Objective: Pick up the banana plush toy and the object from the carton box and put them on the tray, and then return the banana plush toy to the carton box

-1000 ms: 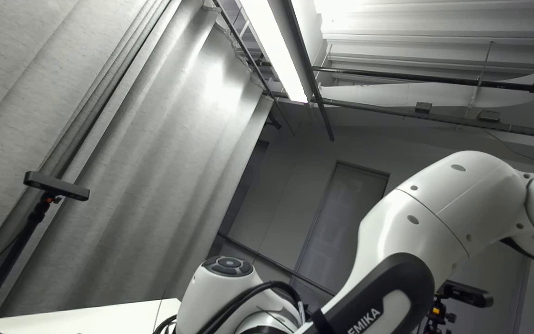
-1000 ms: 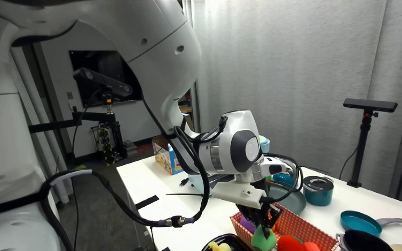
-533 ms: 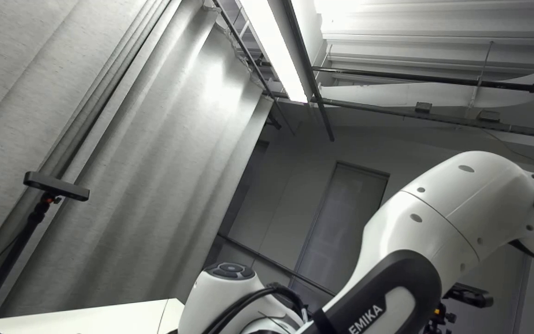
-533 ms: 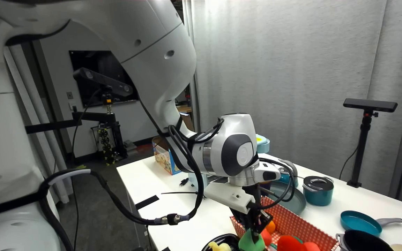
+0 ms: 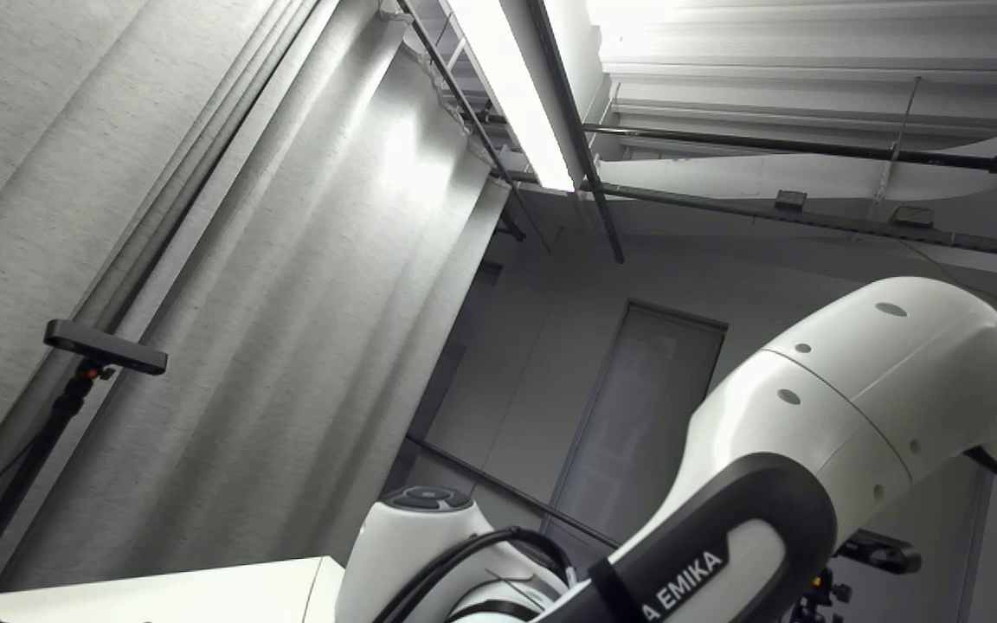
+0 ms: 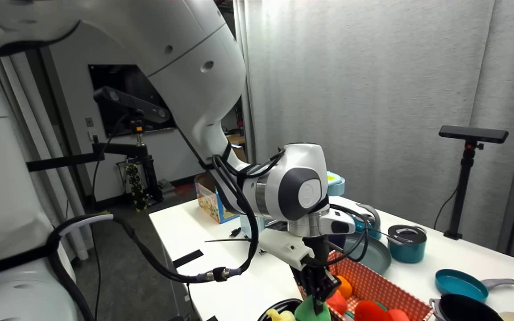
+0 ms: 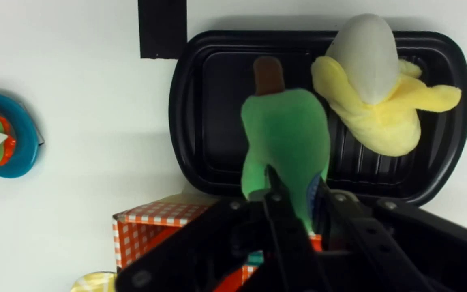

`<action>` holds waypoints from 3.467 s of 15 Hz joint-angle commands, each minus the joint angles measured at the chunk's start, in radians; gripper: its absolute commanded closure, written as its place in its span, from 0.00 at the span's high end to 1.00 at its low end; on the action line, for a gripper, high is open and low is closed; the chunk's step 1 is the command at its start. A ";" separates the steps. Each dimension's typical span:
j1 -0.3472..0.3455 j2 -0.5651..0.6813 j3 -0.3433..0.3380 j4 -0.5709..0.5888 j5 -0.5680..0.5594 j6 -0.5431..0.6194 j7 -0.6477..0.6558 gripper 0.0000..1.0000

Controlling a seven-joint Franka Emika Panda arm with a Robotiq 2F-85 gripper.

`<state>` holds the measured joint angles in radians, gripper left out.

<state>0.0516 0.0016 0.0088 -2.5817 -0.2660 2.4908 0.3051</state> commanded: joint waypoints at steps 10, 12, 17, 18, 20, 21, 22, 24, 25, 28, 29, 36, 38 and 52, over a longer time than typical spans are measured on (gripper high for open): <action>-0.006 -0.059 0.017 -0.019 -0.001 -0.075 0.083 0.95; -0.007 -0.059 0.017 -0.020 -0.002 -0.065 0.087 1.00; -0.009 -0.020 0.016 0.001 0.001 -0.048 0.058 1.00; -0.009 -0.020 0.017 0.001 0.001 -0.046 0.058 1.00; -0.008 -0.020 0.017 0.001 0.001 -0.045 0.058 1.00; -0.008 -0.020 0.017 0.001 0.001 -0.045 0.058 1.00; -0.008 -0.020 0.017 0.001 0.001 -0.044 0.058 1.00; -0.008 -0.020 0.017 0.001 0.001 -0.044 0.058 1.00; -0.008 -0.020 0.017 0.001 0.001 -0.044 0.058 1.00; -0.008 -0.020 0.017 0.001 0.001 -0.044 0.058 1.00; -0.008 -0.020 0.017 0.001 0.001 -0.044 0.058 1.00; -0.004 -0.084 0.023 -0.033 -0.007 -0.011 0.062 1.00; 0.000 -0.101 0.032 -0.046 0.023 0.002 0.038 1.00; 0.043 -0.012 0.089 -0.089 0.383 0.069 -0.184 1.00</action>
<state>0.0880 -0.0464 0.1075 -2.6803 0.0282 2.5102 0.2033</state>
